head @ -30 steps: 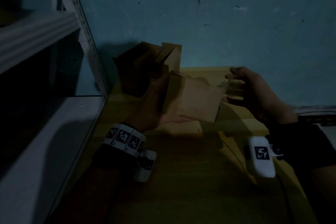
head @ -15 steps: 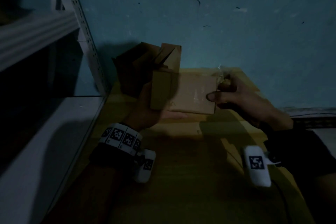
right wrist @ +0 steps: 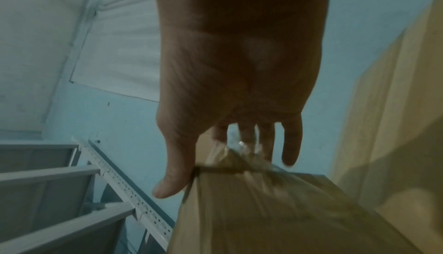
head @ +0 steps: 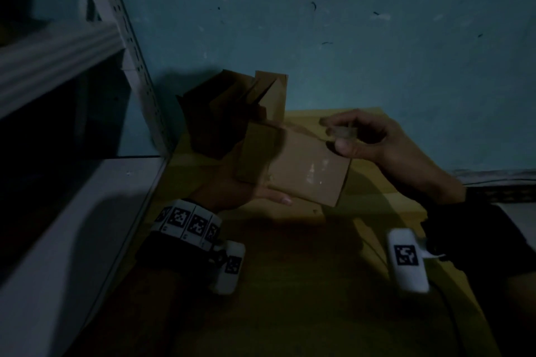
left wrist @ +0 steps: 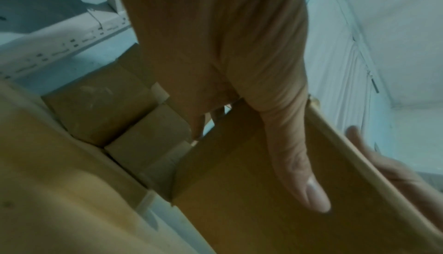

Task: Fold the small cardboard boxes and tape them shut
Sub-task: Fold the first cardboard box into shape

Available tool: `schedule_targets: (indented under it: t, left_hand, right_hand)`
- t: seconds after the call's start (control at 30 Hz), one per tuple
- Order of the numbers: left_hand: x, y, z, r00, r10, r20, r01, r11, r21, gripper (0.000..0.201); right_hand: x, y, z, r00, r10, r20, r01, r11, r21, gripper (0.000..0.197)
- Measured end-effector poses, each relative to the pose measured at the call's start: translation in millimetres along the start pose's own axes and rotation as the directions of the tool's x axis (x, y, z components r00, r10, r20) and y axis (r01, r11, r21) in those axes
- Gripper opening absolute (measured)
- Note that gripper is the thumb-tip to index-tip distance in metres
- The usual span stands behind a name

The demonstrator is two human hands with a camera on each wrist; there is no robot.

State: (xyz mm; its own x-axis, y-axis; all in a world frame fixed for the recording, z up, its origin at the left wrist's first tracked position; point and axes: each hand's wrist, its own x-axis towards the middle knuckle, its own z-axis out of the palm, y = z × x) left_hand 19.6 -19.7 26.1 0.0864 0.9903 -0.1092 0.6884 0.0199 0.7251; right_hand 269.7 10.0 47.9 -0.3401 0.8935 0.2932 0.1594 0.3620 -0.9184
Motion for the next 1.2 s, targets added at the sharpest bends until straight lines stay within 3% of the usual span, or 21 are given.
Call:
schedule_targets:
  t: [0.07,0.17,0.47,0.63,0.73,0.9,1.03,1.13,1.2]
  left_hand:
    - [0,2,-1,0.998,-0.048,0.049,0.047,0.999,0.025,0.113]
    - [-3,3,-2,0.995,-0.086,0.051,0.086,0.996,0.003,0.112]
    - [-5,5,-3,0.987,-0.113,0.118,0.119,0.991,-0.052,0.089]
    - [-6,5,-5,0.991,-0.132,0.033,0.133,0.990,-0.052,0.112]
    - [-5,3,-6,0.988,-0.149,0.034,0.151,0.986,-0.074,0.110]
    - [-7,4,-5,0.990,-0.138,0.009,0.139,0.988,-0.074,0.120]
    - [-9,2,-9,0.994,-0.105,0.035,0.111,0.966,-0.232,0.091]
    - [-7,0,-10,0.994,-0.085,0.063,0.101,0.940,-0.327,0.106]
    - [-5,-1,-8,0.997,-0.060,0.050,0.074,0.928,-0.366,0.093]
  right_hand:
    - [-1,-1,-5,0.999,-0.053,0.012,0.052,0.998,0.047,0.036]
    - [0,-2,-9,0.997,-0.082,0.009,0.081,0.995,0.063,0.040]
    - [2,-4,-10,0.998,-0.062,0.015,0.062,0.998,-0.001,0.022]
    - [5,-3,-6,0.998,-0.043,-0.036,0.043,0.999,0.012,0.022]
    - [9,1,-2,0.991,0.001,-0.135,0.006,0.999,0.054,0.023]
    - [8,1,3,0.985,0.048,-0.167,-0.039,0.997,0.061,0.023]
    - [5,1,-1,0.981,0.150,-0.124,-0.154,0.988,-0.020,0.033]
    - [2,2,-2,0.955,0.294,-0.039,-0.297,0.951,-0.083,0.043]
    - [0,0,-1,0.922,0.386,0.026,-0.383,0.921,-0.073,0.049]
